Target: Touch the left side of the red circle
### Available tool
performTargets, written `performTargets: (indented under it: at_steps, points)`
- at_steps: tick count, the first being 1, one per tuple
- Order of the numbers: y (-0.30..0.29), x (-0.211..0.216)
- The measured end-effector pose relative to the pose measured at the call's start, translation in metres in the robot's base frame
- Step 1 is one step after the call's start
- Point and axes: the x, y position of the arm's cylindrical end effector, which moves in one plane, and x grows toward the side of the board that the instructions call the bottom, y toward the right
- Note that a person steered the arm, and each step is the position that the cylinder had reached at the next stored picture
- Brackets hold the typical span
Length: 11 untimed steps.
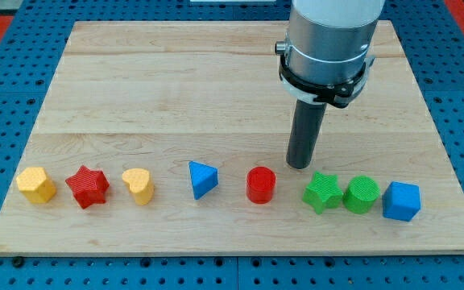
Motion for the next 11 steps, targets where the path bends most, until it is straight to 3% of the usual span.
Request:
performTargets:
  at_steps: [1, 3, 5, 7, 8, 9, 11]
  points:
    - [0.001, 0.000]
    - [0.043, -0.043]
    - [0.116, -0.025]
    - [-0.041, -0.015]
    - [-0.065, -0.055]
    - [-0.113, -0.035]
    - [-0.099, -0.003]
